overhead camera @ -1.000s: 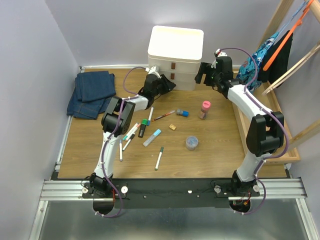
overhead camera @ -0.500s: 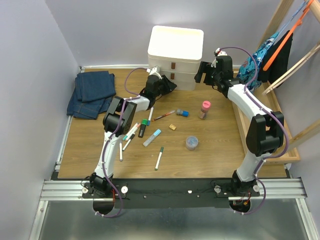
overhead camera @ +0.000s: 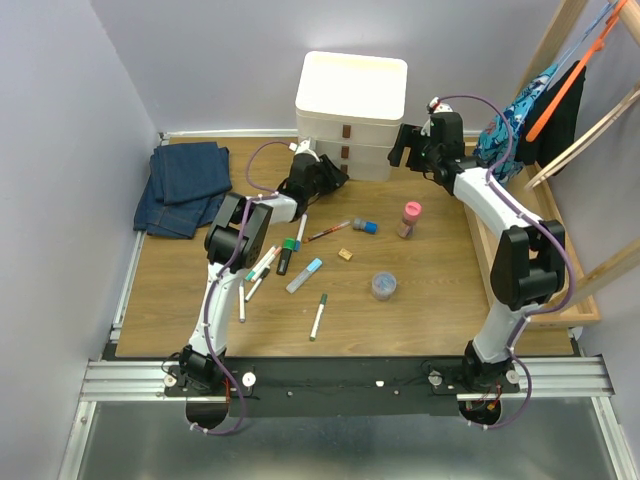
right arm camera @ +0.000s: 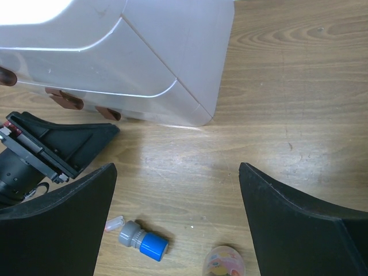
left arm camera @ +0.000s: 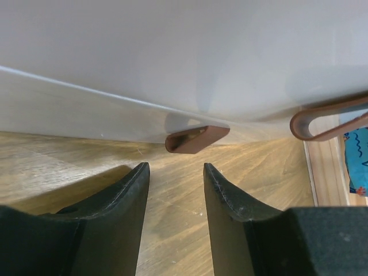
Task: Sort the stationery into containers
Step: Open the drawer in the storage box, then pick up the stationery from the center of the board.
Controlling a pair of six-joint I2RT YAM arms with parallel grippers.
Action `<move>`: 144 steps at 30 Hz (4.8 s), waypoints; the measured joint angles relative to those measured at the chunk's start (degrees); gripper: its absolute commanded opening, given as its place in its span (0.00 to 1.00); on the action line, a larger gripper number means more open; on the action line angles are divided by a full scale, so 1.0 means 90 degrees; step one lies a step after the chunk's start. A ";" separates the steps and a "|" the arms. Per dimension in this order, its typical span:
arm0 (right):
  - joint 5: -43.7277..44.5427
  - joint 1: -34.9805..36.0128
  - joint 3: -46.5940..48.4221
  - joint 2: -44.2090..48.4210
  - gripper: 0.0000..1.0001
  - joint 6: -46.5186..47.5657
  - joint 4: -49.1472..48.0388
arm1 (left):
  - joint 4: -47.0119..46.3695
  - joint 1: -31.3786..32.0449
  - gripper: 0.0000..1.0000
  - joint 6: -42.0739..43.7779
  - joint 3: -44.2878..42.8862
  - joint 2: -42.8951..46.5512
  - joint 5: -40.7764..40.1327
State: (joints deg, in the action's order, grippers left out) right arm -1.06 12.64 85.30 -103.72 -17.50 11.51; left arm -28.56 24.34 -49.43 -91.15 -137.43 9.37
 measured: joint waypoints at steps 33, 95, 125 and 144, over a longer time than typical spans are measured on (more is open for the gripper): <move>-0.0039 0.0000 0.0078 -0.0192 0.94 -0.0075 -0.0085 | -0.0221 0.0061 0.11 -0.0090 -0.0250 -0.0114 -0.0189; -0.1384 0.0058 -0.1394 0.1564 0.92 0.1654 -0.0104 | 0.0590 -0.0187 0.49 0.0930 0.3560 0.3507 0.1778; -0.2144 0.1535 0.0272 -0.0748 0.69 0.6071 0.2480 | 0.4983 -0.2008 0.99 0.6489 0.3611 0.6431 0.2040; -0.1428 0.1535 -0.0304 -0.0891 0.71 0.6050 0.2506 | 0.4903 -0.0986 0.99 0.6992 0.4405 0.7827 0.0612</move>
State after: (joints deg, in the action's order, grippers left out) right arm -13.91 26.46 82.56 -111.74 36.95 34.06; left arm 15.57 15.46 13.50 -51.51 -66.98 14.87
